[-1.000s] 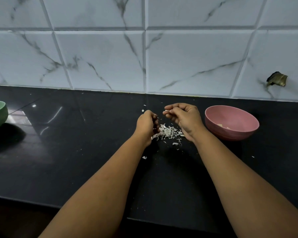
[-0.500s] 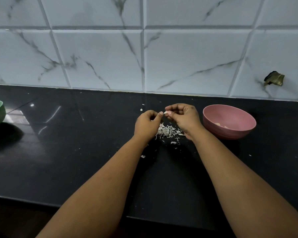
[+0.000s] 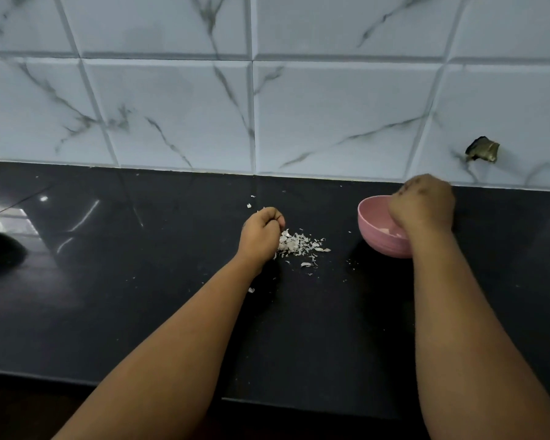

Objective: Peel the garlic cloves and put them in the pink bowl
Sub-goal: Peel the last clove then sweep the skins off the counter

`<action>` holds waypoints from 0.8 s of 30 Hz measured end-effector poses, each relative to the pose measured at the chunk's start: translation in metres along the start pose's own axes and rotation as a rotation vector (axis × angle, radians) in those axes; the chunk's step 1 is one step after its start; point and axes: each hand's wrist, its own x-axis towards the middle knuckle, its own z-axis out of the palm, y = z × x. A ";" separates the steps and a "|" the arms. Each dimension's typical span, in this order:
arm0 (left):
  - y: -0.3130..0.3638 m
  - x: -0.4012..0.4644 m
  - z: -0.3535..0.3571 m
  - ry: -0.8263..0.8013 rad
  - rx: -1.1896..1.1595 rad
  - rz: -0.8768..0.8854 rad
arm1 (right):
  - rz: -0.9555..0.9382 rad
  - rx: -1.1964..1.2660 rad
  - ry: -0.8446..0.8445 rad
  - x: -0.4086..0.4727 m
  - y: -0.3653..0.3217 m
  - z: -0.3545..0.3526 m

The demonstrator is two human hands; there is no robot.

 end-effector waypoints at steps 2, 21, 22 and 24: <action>0.000 -0.002 0.000 -0.002 -0.052 -0.012 | 0.033 -0.053 -0.127 -0.001 0.003 0.007; -0.013 0.008 -0.020 0.261 0.161 -0.056 | -0.276 -0.184 -0.506 -0.048 -0.025 0.113; -0.015 0.011 -0.025 0.287 0.124 -0.080 | -0.237 -0.258 -0.548 -0.048 -0.022 0.114; -0.021 0.019 -0.037 0.366 0.050 -0.125 | -0.241 -0.345 -0.626 -0.050 -0.023 0.117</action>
